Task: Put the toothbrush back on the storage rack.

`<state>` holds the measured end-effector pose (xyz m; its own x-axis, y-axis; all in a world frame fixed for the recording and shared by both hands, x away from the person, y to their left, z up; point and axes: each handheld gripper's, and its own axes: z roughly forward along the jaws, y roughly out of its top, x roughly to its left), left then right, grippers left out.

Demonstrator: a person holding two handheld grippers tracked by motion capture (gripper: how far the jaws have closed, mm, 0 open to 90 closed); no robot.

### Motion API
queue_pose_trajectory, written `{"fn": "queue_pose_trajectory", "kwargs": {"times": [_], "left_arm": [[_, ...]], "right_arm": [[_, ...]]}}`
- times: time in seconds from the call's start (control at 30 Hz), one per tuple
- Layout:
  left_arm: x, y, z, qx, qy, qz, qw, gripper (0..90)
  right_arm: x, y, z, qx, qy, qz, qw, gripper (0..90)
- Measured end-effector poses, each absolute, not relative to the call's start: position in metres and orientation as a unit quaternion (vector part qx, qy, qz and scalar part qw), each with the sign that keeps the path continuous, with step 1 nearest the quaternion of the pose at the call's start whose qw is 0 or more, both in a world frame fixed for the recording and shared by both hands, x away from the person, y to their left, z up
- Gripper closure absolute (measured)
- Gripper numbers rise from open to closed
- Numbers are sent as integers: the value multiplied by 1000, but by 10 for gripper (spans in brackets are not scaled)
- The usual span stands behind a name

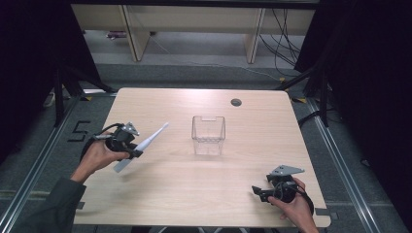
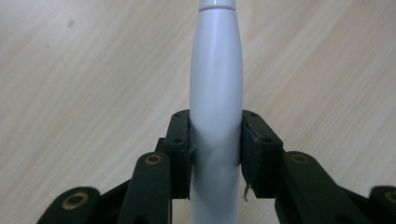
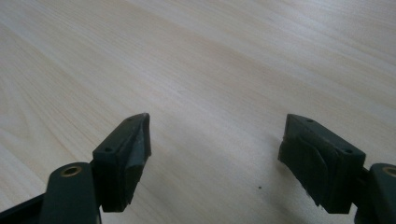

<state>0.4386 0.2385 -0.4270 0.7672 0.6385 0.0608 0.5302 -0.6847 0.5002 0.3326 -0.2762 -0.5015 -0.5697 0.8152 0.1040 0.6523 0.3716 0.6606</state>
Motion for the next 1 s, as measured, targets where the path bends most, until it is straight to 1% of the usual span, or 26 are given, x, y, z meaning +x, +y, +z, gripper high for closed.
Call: {"fn": "queue_pose_trajectory", "kwargs": {"times": [0.03,0.1,0.17,0.27,0.3,0.33,0.4,0.53,0.67,0.7,0.77,0.93,1.0], "left_arm": [[439,241,-423,903,325,124,251,660],[440,243,-418,899,328,123,262,660],[438,243,-414,879,345,138,297,660],[437,245,-410,880,339,135,304,660],[436,243,-409,871,343,139,323,660],[436,243,-409,871,343,139,323,659],[435,241,-408,857,350,150,347,660],[435,239,-404,845,351,164,368,660],[437,235,-400,831,355,167,395,660],[437,233,-398,823,356,178,405,660],[438,232,-396,820,356,173,415,660],[440,224,-391,803,358,181,441,660],[441,222,-389,803,355,185,441,660]], "right_arm": [[333,-276,-501,448,820,337,121,247],[333,-276,-502,448,819,339,121,247],[333,-276,-502,448,819,338,121,247],[333,-276,-502,448,819,338,122,247],[333,-276,-501,448,818,339,121,247],[333,-276,-501,448,818,339,121,247],[332,-277,-501,448,818,339,121,247],[333,-277,-502,442,820,340,127,247],[333,-278,-502,442,819,341,130,246],[333,-278,-501,443,818,343,129,246],[333,-278,-501,443,818,344,130,246],[333,-278,-499,451,814,345,126,245],[333,-279,-500,443,817,344,130,245]]}}
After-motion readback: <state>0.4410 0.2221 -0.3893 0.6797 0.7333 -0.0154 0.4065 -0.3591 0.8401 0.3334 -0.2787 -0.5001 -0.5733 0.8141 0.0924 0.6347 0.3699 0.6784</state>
